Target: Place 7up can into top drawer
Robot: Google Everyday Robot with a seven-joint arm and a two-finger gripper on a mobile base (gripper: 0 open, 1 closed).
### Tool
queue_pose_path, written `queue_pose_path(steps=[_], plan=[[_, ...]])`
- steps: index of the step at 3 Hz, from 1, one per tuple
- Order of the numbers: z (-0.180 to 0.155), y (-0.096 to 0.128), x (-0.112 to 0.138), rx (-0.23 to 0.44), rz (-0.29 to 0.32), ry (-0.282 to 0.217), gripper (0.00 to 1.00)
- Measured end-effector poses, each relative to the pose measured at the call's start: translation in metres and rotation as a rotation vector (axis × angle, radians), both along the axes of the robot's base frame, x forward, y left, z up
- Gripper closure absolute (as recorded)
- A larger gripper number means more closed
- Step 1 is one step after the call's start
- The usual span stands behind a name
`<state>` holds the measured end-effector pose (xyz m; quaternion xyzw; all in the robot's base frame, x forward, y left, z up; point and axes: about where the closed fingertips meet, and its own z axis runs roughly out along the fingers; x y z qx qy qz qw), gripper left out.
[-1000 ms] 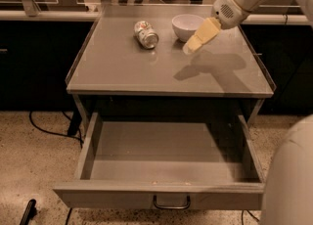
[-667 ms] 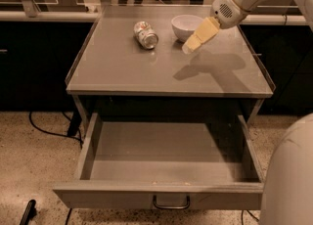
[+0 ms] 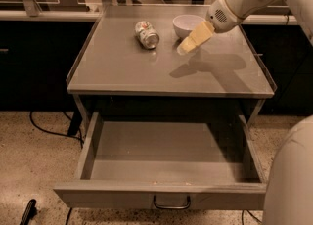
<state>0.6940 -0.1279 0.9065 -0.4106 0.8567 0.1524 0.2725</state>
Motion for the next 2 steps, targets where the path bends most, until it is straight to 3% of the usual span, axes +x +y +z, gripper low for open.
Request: queue_pose_path(steps=[2], plan=[[-0.003, 0.061, 0.050, 0.048, 0.074, -0.078, 0.00]])
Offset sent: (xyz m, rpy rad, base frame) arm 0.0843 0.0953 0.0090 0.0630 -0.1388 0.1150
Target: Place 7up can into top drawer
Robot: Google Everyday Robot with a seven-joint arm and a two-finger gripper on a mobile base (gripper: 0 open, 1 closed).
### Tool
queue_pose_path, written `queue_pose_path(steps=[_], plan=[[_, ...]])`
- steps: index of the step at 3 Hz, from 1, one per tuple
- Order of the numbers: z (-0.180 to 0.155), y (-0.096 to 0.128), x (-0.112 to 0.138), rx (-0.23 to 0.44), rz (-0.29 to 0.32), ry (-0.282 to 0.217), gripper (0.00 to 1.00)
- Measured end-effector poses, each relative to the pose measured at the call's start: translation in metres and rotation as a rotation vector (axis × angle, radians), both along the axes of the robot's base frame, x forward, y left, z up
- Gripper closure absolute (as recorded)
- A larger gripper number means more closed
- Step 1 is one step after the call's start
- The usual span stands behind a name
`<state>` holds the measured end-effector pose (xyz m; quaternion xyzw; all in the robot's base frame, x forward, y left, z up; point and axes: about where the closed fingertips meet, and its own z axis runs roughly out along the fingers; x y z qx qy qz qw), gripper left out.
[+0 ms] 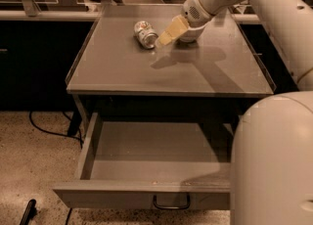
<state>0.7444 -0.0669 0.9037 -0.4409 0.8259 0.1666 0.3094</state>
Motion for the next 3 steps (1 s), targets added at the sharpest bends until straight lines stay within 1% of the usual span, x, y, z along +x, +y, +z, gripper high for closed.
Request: queue_pose_path(steps=[1, 2, 3], plan=[[0.002, 0.028, 0.019, 0.005, 0.032, -0.026, 0.00], [-0.003, 0.046, 0.035, -0.004, 0.045, -0.031, 0.00], [-0.011, 0.063, 0.048, -0.014, 0.059, -0.016, 0.00]])
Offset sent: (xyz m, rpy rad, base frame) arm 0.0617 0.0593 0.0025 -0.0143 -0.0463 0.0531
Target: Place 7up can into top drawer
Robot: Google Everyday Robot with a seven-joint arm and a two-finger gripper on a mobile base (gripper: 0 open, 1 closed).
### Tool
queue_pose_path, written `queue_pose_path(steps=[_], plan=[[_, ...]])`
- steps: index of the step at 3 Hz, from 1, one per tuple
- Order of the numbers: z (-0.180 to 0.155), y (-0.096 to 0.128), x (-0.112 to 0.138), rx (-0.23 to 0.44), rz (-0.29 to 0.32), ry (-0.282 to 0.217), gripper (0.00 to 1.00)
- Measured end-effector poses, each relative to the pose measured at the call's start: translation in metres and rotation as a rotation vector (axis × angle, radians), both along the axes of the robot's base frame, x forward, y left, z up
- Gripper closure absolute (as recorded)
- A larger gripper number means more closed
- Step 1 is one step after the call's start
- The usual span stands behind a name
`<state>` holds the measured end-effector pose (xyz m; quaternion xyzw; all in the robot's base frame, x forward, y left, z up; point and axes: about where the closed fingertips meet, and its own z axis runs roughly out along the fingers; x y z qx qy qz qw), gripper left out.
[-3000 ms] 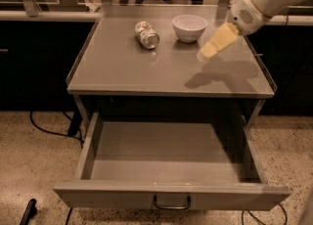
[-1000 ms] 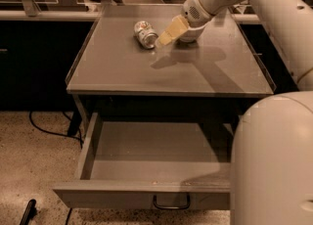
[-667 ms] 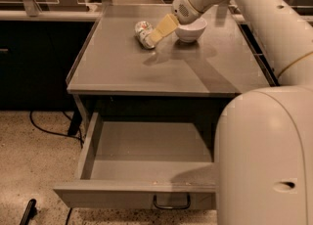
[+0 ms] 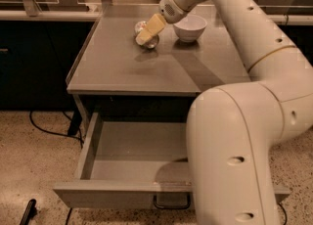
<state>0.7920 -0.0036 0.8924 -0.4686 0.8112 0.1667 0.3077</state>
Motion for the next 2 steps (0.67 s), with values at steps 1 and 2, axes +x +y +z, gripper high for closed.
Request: queue_pose_path(steps=[1, 2], plan=[[-0.007, 0.019, 0.009, -0.009, 0.024, 0.014, 0.00], [-0.016, 0.035, 0.015, -0.019, 0.045, 0.030, 0.00]])
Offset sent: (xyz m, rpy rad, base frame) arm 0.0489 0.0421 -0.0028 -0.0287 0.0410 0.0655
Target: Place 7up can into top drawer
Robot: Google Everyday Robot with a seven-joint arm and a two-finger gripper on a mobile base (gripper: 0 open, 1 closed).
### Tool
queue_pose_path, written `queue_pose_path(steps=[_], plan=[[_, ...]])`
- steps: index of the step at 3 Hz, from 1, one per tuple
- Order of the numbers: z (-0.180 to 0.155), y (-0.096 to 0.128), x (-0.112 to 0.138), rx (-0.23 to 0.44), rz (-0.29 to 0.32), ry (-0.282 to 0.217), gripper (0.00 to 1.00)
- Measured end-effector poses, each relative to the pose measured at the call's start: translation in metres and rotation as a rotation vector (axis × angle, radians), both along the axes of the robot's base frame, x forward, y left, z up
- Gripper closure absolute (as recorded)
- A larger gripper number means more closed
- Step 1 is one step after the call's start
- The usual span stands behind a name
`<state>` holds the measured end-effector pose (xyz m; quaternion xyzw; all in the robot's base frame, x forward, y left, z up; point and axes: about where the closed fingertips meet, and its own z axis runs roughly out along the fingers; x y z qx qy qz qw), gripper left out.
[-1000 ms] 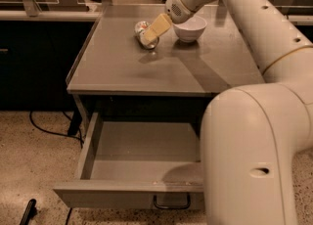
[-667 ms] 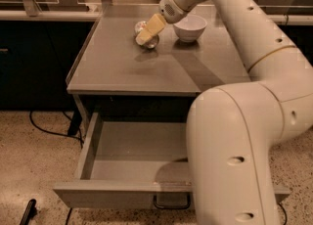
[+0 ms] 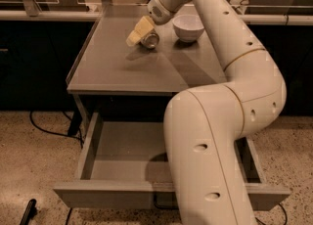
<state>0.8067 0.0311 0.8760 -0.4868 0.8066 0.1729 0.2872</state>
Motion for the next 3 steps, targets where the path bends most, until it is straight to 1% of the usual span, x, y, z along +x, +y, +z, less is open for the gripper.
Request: queue_pose_path(steps=[1, 2, 3], plan=[[-0.021, 0.005, 0.005, -0.023, -0.008, 0.040, 0.00], [-0.041, 0.004, 0.009, -0.045, -0.026, 0.077, 0.00], [-0.042, 0.004, 0.010, -0.046, -0.026, 0.077, 0.19]])
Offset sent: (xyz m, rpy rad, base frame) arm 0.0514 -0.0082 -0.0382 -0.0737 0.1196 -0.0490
